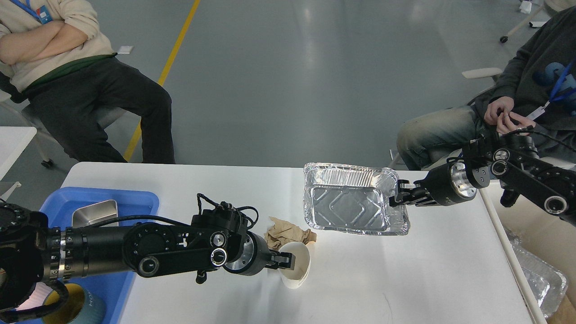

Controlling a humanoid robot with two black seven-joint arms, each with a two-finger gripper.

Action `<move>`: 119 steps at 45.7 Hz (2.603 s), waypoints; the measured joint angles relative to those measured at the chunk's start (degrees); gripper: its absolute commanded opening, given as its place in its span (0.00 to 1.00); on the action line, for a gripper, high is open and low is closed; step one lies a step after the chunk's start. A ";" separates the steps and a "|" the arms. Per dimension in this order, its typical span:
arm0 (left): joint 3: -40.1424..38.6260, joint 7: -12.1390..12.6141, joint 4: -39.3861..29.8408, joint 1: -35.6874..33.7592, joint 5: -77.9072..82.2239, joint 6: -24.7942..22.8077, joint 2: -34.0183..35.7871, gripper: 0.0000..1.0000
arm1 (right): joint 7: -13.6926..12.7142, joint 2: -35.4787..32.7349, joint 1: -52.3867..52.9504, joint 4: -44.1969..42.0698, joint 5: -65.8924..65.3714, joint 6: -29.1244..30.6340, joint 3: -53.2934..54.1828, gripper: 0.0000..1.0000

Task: Tidy desktop
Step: 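Reach the left gripper to the white paper cup and grasp it, then lift the white paper cup with the left gripper over the foil tray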

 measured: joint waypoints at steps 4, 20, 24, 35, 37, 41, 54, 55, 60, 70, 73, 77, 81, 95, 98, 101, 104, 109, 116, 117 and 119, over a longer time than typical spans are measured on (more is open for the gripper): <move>0.00 0.14 0.56 0.31 0.32 0.01 -0.53 0.04 | 0.00 0.00 -0.05 0.01 0.00 -0.02 0.02 0.00; -0.65 0.51 0.07 -0.14 0.53 -1.85 -0.11 0.00 | 0.00 0.00 -0.06 0.09 0.00 -0.19 0.12 0.00; -1.09 0.90 -1.69 -1.70 -0.09 -4.68 1.21 0.00 | 0.00 0.01 -0.06 0.09 0.00 -0.19 0.12 0.00; -1.17 1.90 -10.98 -10.17 -6.02 -13.86 9.88 0.00 | -0.01 0.02 -0.09 -0.18 0.00 -0.11 0.07 0.00; -1.13 2.04 -12.97 -12.02 -6.93 -16.50 12.13 0.00 | -0.01 0.03 -0.18 -0.38 0.00 -0.10 0.03 0.00; -1.10 2.32 -17.20 -17.67 -10.01 -23.62 17.93 0.00 | -0.02 0.07 -0.29 -1.09 -0.03 -0.10 -0.01 0.00; -0.03 2.35 -17.40 -42.43 -27.13 -38.84 26.75 0.00 | -0.02 0.43 -0.29 -1.40 -0.03 -0.10 -0.07 0.00; 0.21 2.30 -16.84 -44.29 -28.55 -38.97 26.73 0.00 | -0.02 0.43 -0.29 -1.40 -0.03 -0.08 -0.07 0.00; 1.74 2.03 -13.88 -52.70 -34.55 -39.23 25.98 0.00 | -0.02 0.56 -0.27 -1.43 -0.06 -0.03 -0.07 0.00; 2.56 1.75 -11.23 -57.62 -38.11 -39.26 22.71 0.00 | -0.02 1.10 -0.14 -1.49 -0.08 -0.03 -0.07 0.00; 2.56 1.63 -9.39 -57.50 -38.30 -39.26 20.18 0.00 | -0.02 1.37 0.01 -1.49 -0.08 0.03 -0.07 0.00; 2.56 1.38 -4.74 -56.51 -38.35 -39.16 14.91 0.00 | -0.02 1.51 0.22 -1.21 -0.01 0.24 -0.07 0.00; 2.21 0.82 1.70 -54.21 -38.20 -36.18 8.22 0.00 | -0.02 1.08 0.28 -0.96 0.08 0.39 -0.07 0.00; 1.26 -2.55 32.17 -41.19 -31.27 -29.14 -18.84 0.00 | -0.02 -0.27 0.39 -0.53 0.44 0.51 0.03 0.00; 1.24 -3.49 37.15 -38.26 -28.55 -28.37 -22.40 0.00 | -0.02 -0.27 0.39 -0.51 0.44 0.51 0.03 0.00; 1.21 -4.14 39.20 -35.62 -26.02 -26.93 -23.73 0.00 | -0.02 -0.28 0.39 -0.51 0.45 0.51 0.05 0.00; 1.18 -4.68 39.55 -33.53 -24.50 -25.00 -24.15 0.00 | -0.02 -0.35 0.39 -0.49 0.47 0.51 0.14 0.00; 1.17 -5.41 39.69 -30.92 -23.76 -22.80 -24.30 0.01 | -0.02 -0.80 0.39 -0.45 0.52 0.51 0.20 0.00; 1.21 -6.02 39.71 -28.75 -23.40 -21.65 -24.32 0.04 | -0.02 -0.89 0.26 -0.36 0.53 0.51 0.28 0.00; 1.21 -6.20 39.71 -28.57 -23.30 -21.50 -24.32 0.05 | -0.02 -0.89 0.24 -0.28 0.53 0.51 0.28 0.00; 1.22 -6.82 39.69 -28.10 -23.04 -21.08 -24.32 0.08 | -0.02 -0.89 0.22 -0.10 0.58 0.51 0.33 0.00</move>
